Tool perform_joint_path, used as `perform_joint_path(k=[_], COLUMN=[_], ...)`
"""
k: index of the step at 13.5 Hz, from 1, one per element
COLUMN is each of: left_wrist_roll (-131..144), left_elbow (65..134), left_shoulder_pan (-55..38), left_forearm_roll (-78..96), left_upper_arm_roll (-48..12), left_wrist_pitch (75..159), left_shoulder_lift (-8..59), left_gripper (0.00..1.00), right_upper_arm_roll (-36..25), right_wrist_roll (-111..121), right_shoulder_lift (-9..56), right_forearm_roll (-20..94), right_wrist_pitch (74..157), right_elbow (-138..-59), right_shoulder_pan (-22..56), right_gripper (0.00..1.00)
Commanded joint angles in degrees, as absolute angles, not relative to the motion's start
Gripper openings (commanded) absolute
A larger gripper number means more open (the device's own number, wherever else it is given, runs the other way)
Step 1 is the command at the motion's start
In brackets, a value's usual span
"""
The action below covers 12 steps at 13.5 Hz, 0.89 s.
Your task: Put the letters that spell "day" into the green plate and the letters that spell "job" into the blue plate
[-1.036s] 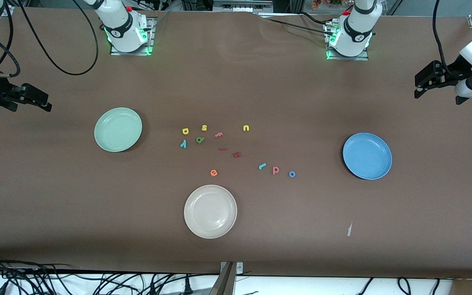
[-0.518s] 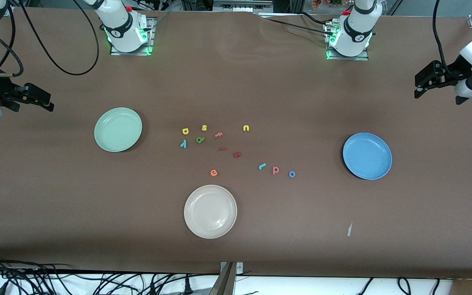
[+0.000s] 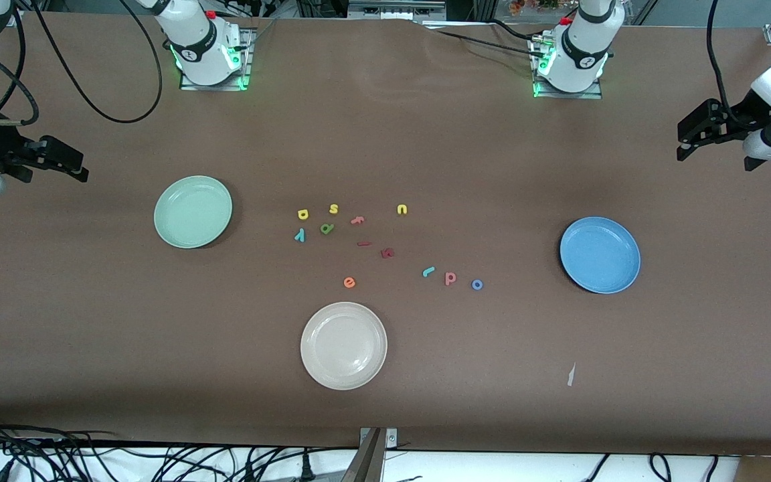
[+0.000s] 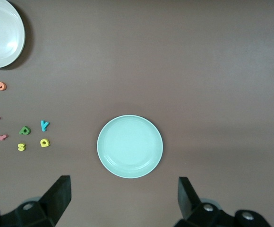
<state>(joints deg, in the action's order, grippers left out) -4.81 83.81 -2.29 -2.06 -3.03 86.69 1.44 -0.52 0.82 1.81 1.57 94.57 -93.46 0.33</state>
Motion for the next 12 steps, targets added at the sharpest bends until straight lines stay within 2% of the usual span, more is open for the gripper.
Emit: perform_joint_path(k=[1, 6, 12], left_wrist_roll=[-4.48, -4.31, -0.45], left_elbow=[82.09, 82.18, 82.27], left_shoulder_pan=[-2.55, -2.55, -2.2], left_forearm_roll=[-1.67, -1.67, -1.58], left_upper_arm_roll=[-2.9, -2.9, -2.9], left_wrist_pitch=[85.52, 85.34, 80.43], left_shoulder_lift=[2.11, 2.11, 2.11], left_gripper=[1.0, 1.0, 1.0], right_upper_arm_roll=[-0.35, -0.35, -0.26], right_wrist_roll=[1.67, 1.58, 1.58], right_shoulder_lift=[1.23, 1.23, 1.32], right_forearm_roll=[1.05, 1.14, 1.23], right_wrist_pitch=[94.31, 94.31, 94.31], right_elbow=[-93.78, -93.78, -93.78], right_shoulder_pan=[0.18, 0.26, 0.35], right_gripper=[1.0, 1.0, 1.0])
